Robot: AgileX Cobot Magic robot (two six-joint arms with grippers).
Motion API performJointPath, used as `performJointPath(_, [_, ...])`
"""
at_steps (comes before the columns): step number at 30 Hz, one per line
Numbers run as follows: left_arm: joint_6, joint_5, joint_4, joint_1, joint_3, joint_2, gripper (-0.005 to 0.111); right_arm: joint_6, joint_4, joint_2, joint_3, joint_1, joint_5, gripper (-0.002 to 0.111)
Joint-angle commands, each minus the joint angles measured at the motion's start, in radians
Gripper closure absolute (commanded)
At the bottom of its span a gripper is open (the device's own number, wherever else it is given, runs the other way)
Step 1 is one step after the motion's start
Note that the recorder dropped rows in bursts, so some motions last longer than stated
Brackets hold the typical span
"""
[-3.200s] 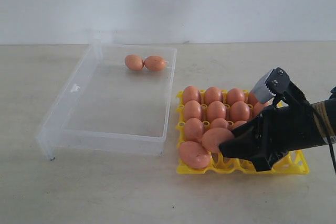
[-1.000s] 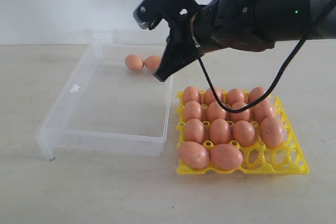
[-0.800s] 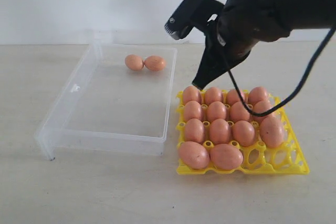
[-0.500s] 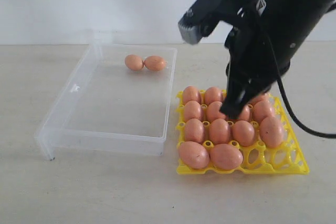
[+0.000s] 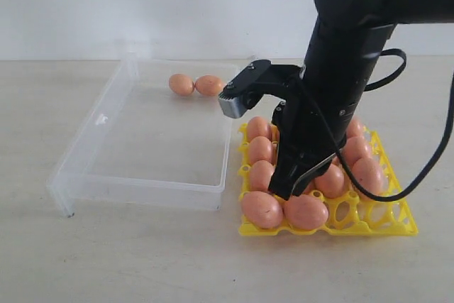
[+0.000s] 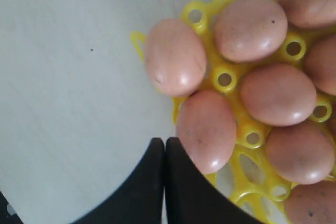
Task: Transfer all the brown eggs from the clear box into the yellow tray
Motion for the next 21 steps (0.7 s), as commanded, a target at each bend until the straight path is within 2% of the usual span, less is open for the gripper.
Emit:
performJointPath(1, [-0.009,-0.008,-0.007,-0.001,0.003,-0.002,0.111,0.020,0.005,0.039,-0.003,-0.003,-0.012,0.109])
performJointPath(7, [-0.009,-0.008,-0.007,-0.001,0.003,-0.002,0.111,0.023,-0.003,0.070,-0.003,-0.003,-0.085,0.109])
performJointPath(21, [-0.009,-0.008,-0.007,-0.001,0.003,-0.002,0.111,0.048,-0.051,0.148,-0.003,-0.003,-0.097,0.109])
